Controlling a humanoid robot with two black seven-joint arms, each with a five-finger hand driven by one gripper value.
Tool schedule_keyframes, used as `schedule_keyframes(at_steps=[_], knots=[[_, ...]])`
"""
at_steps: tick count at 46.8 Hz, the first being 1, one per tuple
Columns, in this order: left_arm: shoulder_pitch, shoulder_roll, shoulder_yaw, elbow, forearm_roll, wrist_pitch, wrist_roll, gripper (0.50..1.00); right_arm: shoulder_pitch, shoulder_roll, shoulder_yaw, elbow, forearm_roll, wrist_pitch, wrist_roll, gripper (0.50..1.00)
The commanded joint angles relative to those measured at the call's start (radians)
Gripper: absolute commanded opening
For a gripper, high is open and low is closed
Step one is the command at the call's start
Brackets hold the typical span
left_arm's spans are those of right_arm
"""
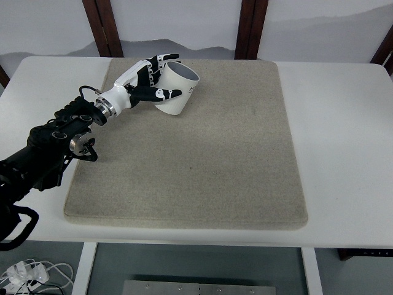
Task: Flip white cup upright
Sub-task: 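Open the left hand fingers and release the cup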
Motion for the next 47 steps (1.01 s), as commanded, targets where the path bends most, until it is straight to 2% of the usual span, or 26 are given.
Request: schedule_keyframes(at_steps=[1, 6, 14, 29, 47], knots=[[0.002, 0.000, 0.002, 0.000, 0.002, 0.000, 0.000, 0.996, 0.000, 0.000, 0.000, 0.000, 0.000, 0.000, 0.000, 0.952], [0.005, 0.000, -0.001, -0.002, 0.000, -0.003, 0.000, 0.996, 0.000, 0.000, 0.000, 0.000, 0.000, 0.000, 0.000, 0.952], [0.006, 0.008, -0.001, -0.005, -0.012, -0.054, 0.000, 0.996, 0.000, 0.000, 0.000, 0.000, 0.000, 0.000, 0.000, 0.952], [-0.009, 0.014, -0.008, -0.009, -0.026, -0.077, 0.000, 0.996, 0.000, 0.000, 0.000, 0.000, 0.000, 0.000, -0.001, 0.952], [-0.081, 0.084, -0.054, -0.009, -0.051, -0.112, 0.000, 0.996, 0.000, 0.000, 0.000, 0.000, 0.000, 0.000, 0.000, 0.952]])
